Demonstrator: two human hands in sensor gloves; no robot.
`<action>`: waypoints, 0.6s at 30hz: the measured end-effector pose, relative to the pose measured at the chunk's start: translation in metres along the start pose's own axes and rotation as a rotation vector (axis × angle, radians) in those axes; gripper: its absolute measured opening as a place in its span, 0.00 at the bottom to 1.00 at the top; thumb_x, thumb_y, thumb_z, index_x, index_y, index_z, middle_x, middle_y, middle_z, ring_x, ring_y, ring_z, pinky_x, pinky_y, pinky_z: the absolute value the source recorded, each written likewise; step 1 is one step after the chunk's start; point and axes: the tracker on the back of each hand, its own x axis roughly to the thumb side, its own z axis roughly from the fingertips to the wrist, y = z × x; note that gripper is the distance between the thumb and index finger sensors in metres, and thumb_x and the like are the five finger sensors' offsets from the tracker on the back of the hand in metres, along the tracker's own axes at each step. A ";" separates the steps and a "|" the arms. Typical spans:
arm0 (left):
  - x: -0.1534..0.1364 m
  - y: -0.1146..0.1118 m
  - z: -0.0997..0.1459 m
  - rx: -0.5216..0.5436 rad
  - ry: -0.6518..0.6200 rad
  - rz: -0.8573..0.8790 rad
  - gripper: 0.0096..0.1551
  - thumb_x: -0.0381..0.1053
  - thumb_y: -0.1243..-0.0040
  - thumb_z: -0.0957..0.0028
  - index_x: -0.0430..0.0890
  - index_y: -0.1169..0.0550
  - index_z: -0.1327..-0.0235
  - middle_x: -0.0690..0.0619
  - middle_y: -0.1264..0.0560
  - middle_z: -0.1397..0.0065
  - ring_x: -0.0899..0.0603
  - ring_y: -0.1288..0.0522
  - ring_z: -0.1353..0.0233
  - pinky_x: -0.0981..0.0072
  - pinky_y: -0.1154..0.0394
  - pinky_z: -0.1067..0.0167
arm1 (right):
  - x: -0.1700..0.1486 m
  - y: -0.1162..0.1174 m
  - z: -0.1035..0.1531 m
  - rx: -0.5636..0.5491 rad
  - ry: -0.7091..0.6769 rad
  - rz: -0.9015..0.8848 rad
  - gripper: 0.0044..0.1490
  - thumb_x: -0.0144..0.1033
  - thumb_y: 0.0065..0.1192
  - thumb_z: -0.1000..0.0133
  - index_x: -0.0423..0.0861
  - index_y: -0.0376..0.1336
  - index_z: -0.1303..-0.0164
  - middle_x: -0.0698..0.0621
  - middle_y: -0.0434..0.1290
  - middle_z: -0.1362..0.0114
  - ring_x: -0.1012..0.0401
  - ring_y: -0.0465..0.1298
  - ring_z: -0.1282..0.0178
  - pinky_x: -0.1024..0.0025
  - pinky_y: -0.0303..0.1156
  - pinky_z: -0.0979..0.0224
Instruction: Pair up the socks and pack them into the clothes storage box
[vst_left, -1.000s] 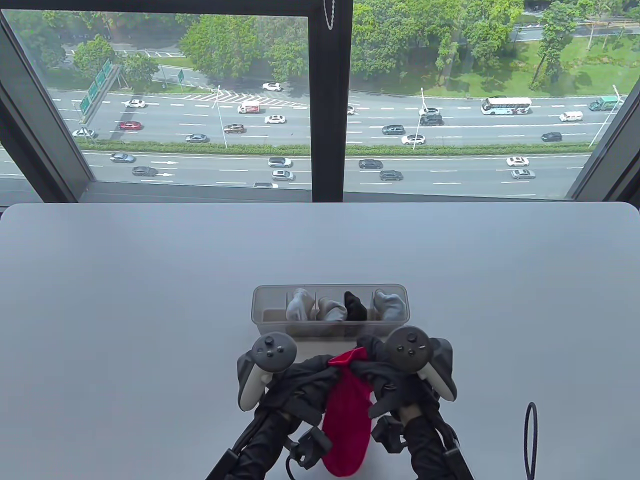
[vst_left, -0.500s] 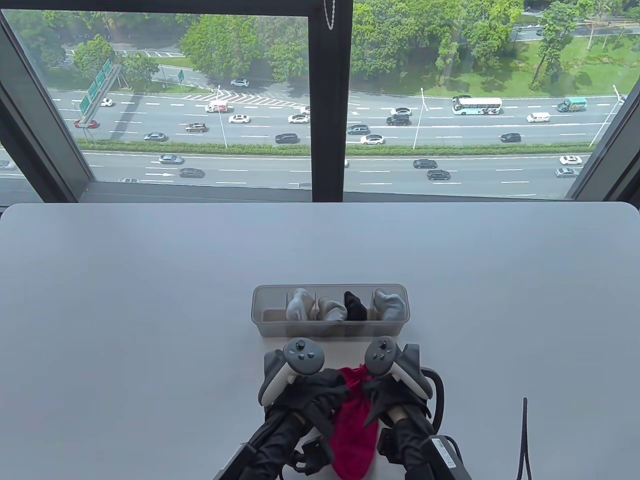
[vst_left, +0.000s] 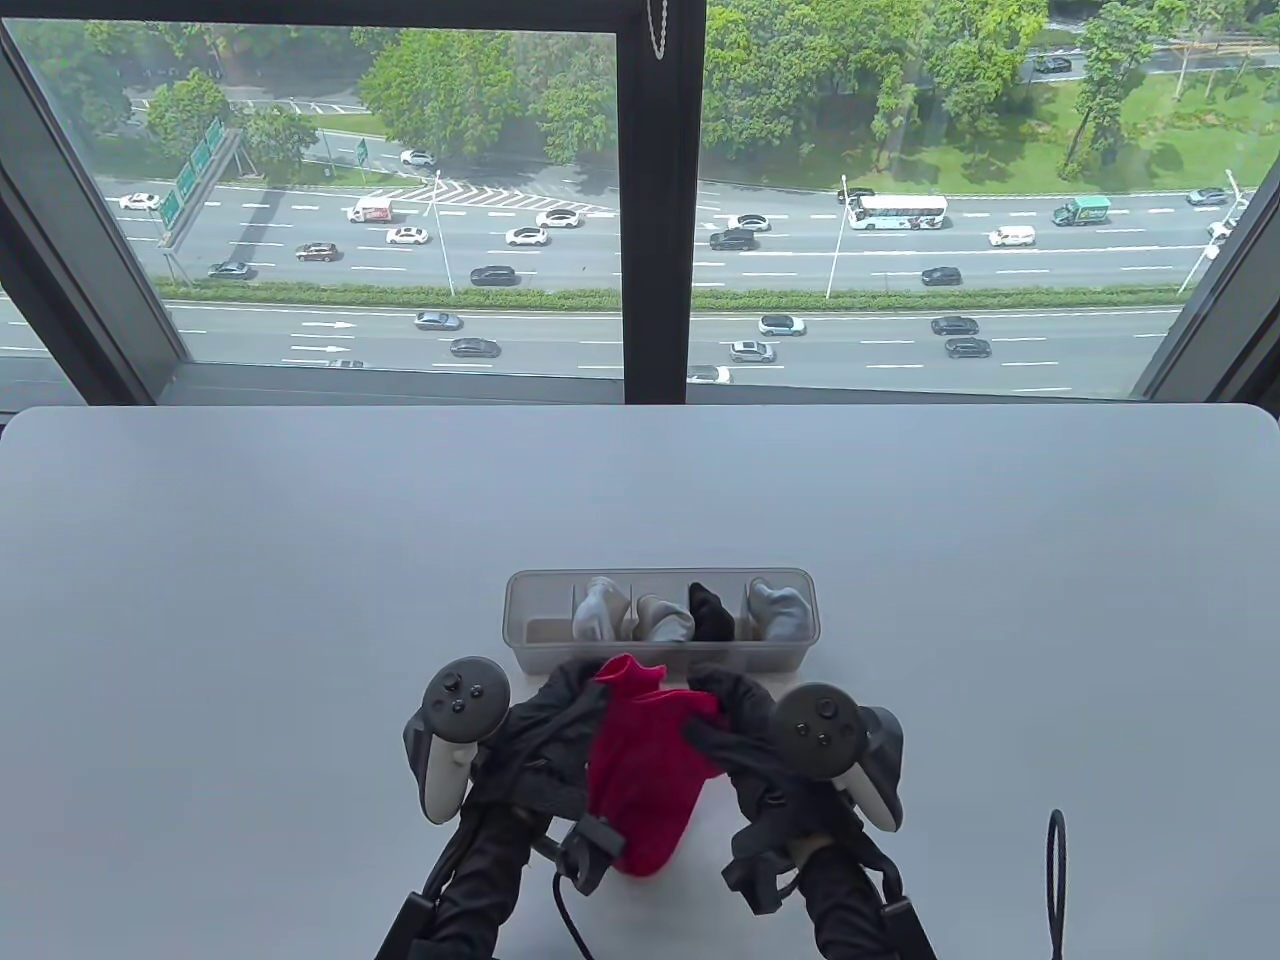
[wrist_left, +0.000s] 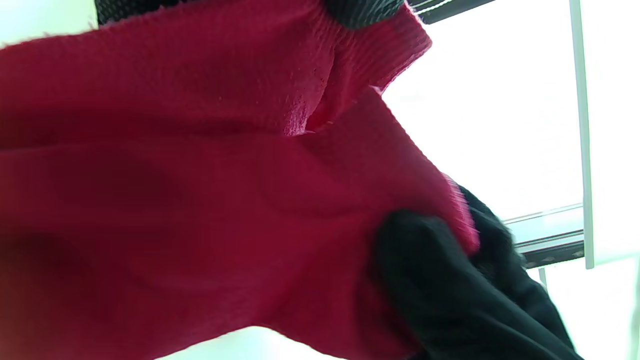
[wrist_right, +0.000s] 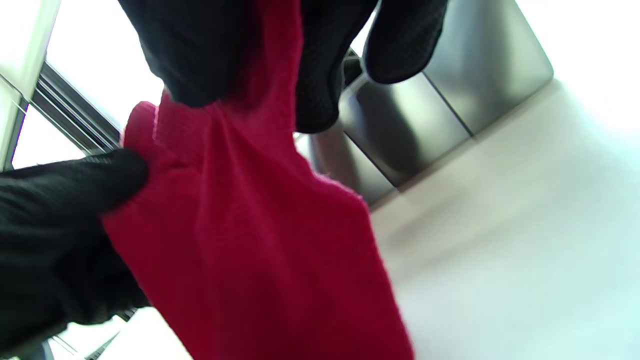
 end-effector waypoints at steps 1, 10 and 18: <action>0.000 0.001 -0.001 -0.013 -0.012 -0.010 0.26 0.42 0.51 0.38 0.40 0.35 0.26 0.35 0.21 0.34 0.30 0.19 0.36 0.34 0.27 0.37 | 0.002 -0.003 0.000 0.032 -0.029 -0.073 0.26 0.39 0.67 0.42 0.58 0.62 0.33 0.53 0.73 0.33 0.64 0.79 0.39 0.48 0.67 0.21; 0.013 -0.016 -0.002 -0.290 -0.201 0.118 0.25 0.45 0.51 0.38 0.37 0.30 0.30 0.32 0.25 0.29 0.28 0.23 0.32 0.32 0.30 0.34 | 0.021 0.004 0.000 0.106 -0.098 -0.095 0.26 0.39 0.64 0.40 0.58 0.60 0.32 0.52 0.75 0.34 0.57 0.78 0.36 0.47 0.66 0.21; 0.017 -0.022 0.001 -0.469 -0.224 0.139 0.44 0.64 0.46 0.41 0.35 0.37 0.23 0.29 0.34 0.21 0.23 0.32 0.25 0.26 0.36 0.31 | 0.020 0.001 0.002 0.033 -0.093 0.027 0.30 0.40 0.62 0.38 0.54 0.55 0.28 0.51 0.73 0.35 0.58 0.77 0.37 0.47 0.66 0.21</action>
